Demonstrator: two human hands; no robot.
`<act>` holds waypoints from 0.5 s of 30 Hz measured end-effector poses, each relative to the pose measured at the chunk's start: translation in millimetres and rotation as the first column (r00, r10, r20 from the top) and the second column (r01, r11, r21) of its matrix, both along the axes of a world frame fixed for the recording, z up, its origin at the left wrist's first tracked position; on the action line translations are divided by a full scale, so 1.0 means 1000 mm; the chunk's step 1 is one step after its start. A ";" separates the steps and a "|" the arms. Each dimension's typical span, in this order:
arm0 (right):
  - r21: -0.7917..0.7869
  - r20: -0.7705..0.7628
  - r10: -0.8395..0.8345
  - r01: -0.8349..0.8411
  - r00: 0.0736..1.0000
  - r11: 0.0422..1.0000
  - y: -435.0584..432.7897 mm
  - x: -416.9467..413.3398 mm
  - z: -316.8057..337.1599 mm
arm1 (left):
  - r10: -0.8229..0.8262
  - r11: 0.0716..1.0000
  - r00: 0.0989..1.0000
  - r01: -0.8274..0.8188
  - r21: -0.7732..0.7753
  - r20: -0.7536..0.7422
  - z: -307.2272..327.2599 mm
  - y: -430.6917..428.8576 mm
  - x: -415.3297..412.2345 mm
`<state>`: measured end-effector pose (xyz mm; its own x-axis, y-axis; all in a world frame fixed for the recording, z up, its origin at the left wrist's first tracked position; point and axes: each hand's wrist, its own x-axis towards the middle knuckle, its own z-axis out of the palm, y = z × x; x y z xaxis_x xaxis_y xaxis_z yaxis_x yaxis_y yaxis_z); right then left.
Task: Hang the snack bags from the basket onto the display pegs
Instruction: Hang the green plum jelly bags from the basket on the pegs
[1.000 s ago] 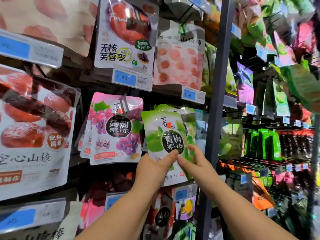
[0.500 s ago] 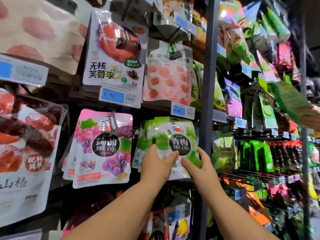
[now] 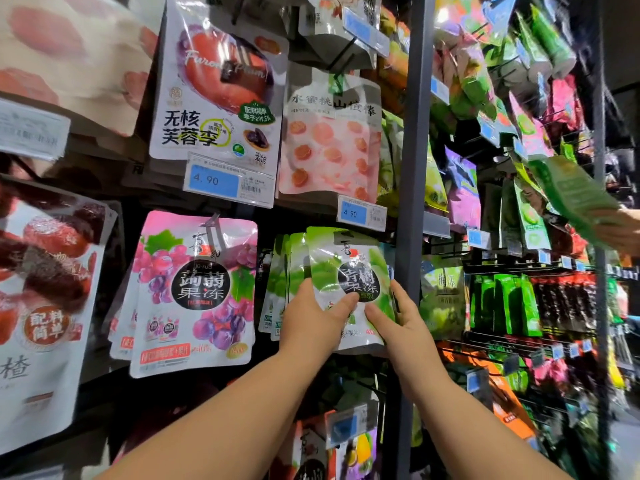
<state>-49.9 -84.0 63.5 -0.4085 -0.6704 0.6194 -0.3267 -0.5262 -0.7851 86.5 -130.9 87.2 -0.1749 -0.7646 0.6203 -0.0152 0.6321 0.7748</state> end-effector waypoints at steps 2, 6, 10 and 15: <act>-0.001 0.013 -0.009 0.009 1.000 1.000 -0.004 -0.001 0.002 | 0.013 1.000 1.000 -0.013 0.015 0.004 0.001 -0.002 -0.001; 0.055 -0.015 -0.062 0.063 0.998 0.997 -0.013 -0.005 0.003 | 0.063 0.997 0.998 -0.064 0.053 0.020 -0.001 -0.009 -0.002; 0.128 -0.106 -0.128 0.141 0.986 0.982 -0.019 -0.002 0.002 | 0.223 0.974 0.973 -0.219 -0.065 0.058 -0.010 -0.006 -0.001; 0.156 -0.280 -0.178 0.228 0.943 0.961 -0.032 0.001 -0.012 | 0.287 0.951 0.944 -0.261 -0.166 0.160 -0.023 -0.015 -0.006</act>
